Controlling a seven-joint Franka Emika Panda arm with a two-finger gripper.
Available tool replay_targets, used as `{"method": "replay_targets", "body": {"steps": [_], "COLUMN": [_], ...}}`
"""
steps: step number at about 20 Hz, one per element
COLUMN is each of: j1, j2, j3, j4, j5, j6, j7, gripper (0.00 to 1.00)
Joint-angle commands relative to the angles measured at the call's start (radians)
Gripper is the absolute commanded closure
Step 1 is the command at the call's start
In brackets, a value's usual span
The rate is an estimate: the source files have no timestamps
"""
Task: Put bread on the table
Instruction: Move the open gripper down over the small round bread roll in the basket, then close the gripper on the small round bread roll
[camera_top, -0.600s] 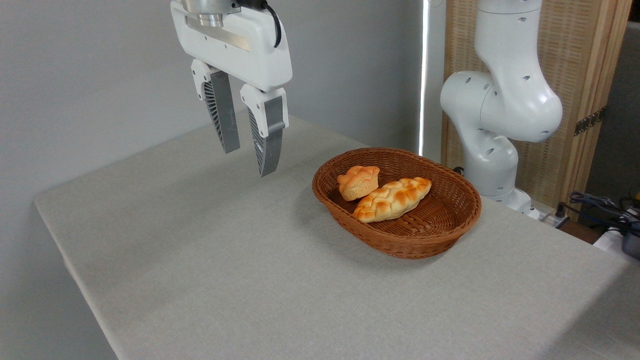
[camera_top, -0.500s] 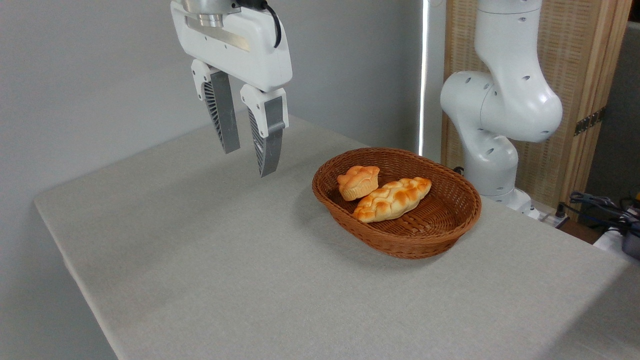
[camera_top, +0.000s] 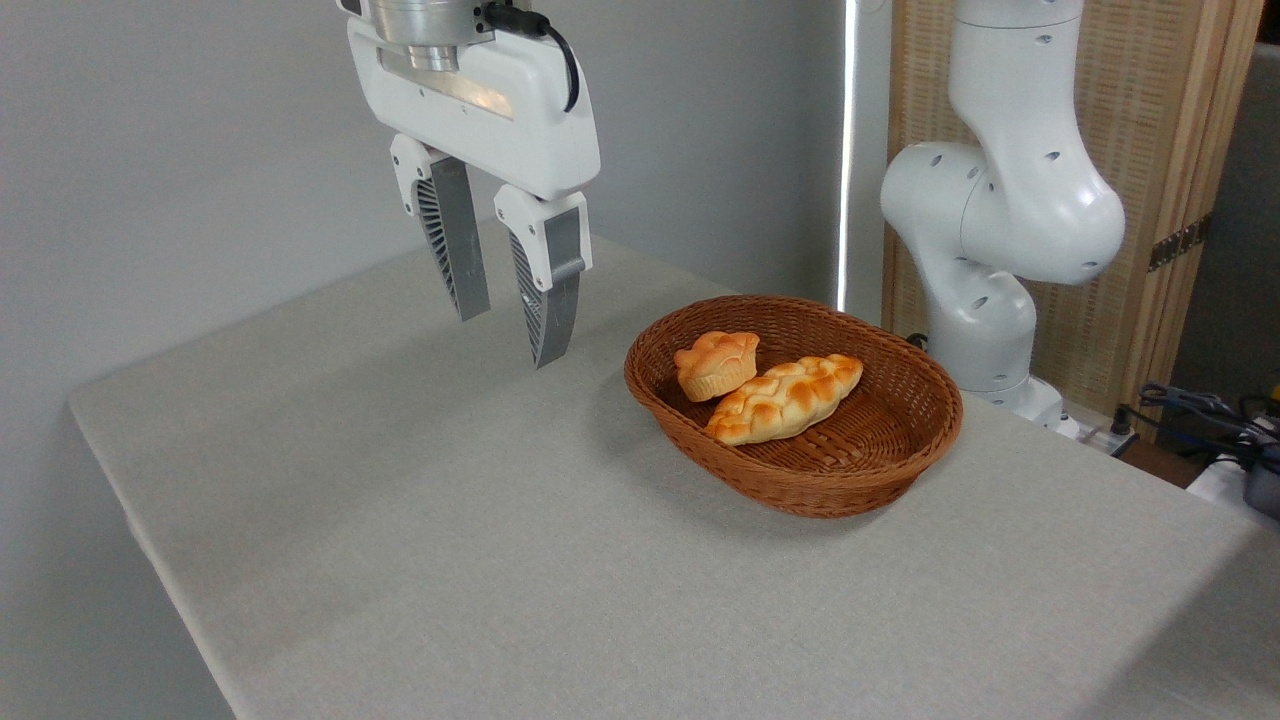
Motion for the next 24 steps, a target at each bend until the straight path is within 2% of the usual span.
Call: {"method": "replay_targets", "body": {"steps": [1,4,6,9,13,16,19,22,24], "j1": [-0.012,-0.02,-0.041,-0.095,-0.109,-0.141,-0.164,-0.183,-0.241], "j2": [-0.039,-0.097,-0.152,-0.292,-0.442,-0.528,-0.567,-0.568,-0.562], "j3": [0.003,-0.008,-0.008,-0.007,-0.004,-0.004,-0.004,-0.004,-0.002], "j4": [-0.067,-0.162,-0.237,-0.426,-0.619,-0.747,-0.831,-0.871,-0.915], "j5": [0.001,-0.007,-0.008,-0.008,-0.007,-0.007,-0.008,-0.008,-0.01], "j6": [0.008,0.034,0.068,0.124,0.128,0.127,0.129,0.137,0.19], "j7": [-0.003,-0.002,-0.002,0.02,0.075,0.101,0.103,0.104,0.104], "gripper": [0.0,0.0,0.0,0.0,0.0,0.0,0.0,0.0,0.0]}}
